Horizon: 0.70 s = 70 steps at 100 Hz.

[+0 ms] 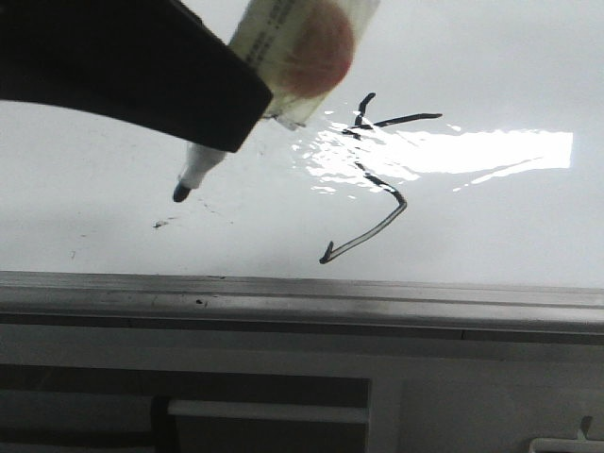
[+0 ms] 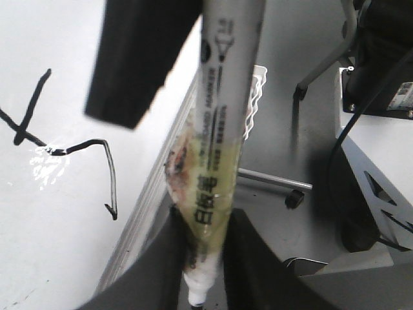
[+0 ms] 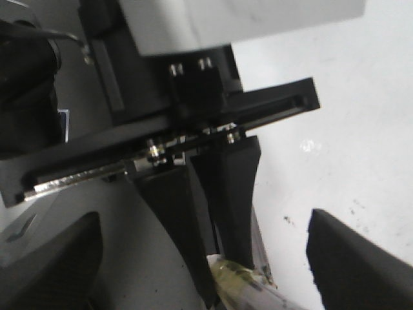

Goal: Write number 5 on whiteboard

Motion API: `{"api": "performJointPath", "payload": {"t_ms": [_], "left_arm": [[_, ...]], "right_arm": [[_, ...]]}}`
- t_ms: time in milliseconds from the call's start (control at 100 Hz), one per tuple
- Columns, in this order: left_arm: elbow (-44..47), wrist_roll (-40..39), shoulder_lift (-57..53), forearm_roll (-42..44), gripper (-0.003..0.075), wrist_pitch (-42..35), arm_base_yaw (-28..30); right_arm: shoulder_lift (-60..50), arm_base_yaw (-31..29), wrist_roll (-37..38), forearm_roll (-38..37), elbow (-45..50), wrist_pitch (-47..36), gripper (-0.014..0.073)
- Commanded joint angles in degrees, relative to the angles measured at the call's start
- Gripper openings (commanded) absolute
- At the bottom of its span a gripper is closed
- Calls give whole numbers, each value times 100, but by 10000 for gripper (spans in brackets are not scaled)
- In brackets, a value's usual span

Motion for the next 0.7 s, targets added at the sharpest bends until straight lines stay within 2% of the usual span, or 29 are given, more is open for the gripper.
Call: {"api": "performJointPath", "payload": {"t_ms": [0,80,150,250,330,400,530,690], "left_arm": [[-108,-100,-57,-271,-20,-208,11],[8,-298,-57,-284,-20,-451,11],[185,-616,-57,-355,-20,-967,11],[513,-1234,-57,-814,-20,-2177,11],[742,-1285,-45,-1272,-20,-2987,11],[821,-1285,54,-1515,-20,-3429,11],[802,-1285,375,-2315,-20,-3733,-14],[761,-1285,825,-2808,-20,-4046,-23]], "right_arm": [[-373,-110,-42,99,-209,-621,614],[-665,-296,-42,99,-209,-859,570],[-932,-516,-42,99,-209,-930,475],[-1295,-875,-31,99,-209,-761,203],[-1482,-1158,-31,99,-209,-461,-69],[-1564,-1357,-4,99,-198,-182,-62],[-1576,-1571,172,99,-198,212,-62],[-1576,-1582,384,110,-198,207,-62]]}}
